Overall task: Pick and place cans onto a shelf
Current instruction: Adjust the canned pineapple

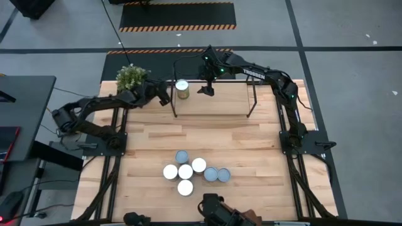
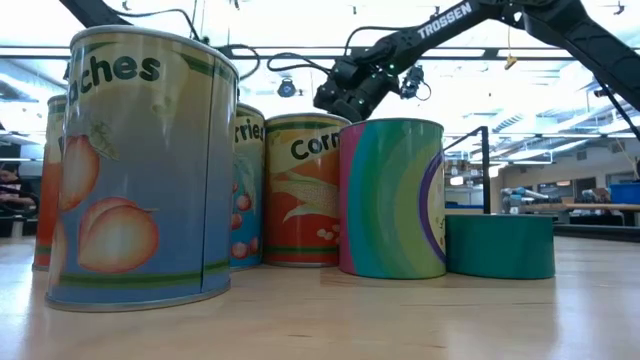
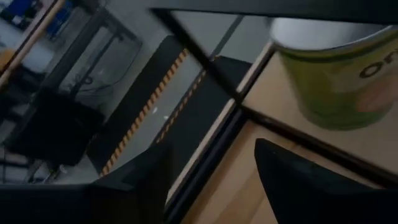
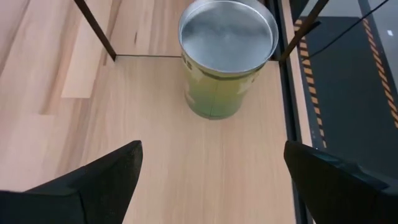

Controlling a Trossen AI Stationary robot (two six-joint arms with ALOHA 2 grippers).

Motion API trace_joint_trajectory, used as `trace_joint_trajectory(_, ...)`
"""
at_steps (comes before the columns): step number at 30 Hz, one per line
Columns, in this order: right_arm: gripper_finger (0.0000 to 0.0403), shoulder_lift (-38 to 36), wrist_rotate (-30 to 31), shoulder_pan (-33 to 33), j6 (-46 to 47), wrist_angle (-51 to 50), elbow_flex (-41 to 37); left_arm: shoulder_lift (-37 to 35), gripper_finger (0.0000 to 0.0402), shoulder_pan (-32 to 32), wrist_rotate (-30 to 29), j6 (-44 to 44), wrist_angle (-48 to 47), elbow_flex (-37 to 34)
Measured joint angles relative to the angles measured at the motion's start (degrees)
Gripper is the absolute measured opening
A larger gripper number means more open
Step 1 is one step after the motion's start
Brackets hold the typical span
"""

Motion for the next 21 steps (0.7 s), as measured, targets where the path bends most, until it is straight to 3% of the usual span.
trace_joint_trajectory(7, 0.0396, 0.00, 0.15, 1.40, 1.00, -0.06, 0.00, -8.79, 0.0197, -3.01, -1.96, -4.85, -9.15, 0.00)
trace_joint_trajectory(11, 0.0390, -0.38, 5.49, 3.02, 0.78, 0.46, -0.01, -13.28, 0.0184, -6.26, -2.92, -8.32, -14.98, 0.02)
trace_joint_trajectory(15, 0.0383, -3.63, 11.62, 4.34, -0.04, 0.13, -0.04, -16.69, 0.0175, -10.01, 1.08, -13.12, -19.05, 0.00)
trace_joint_trajectory(21, 0.0375, -11.34, 11.25, 6.36, 1.18, -1.04, -1.39, -19.87, 0.0172, -17.60, 7.39, -17.90, -22.90, 0.00)
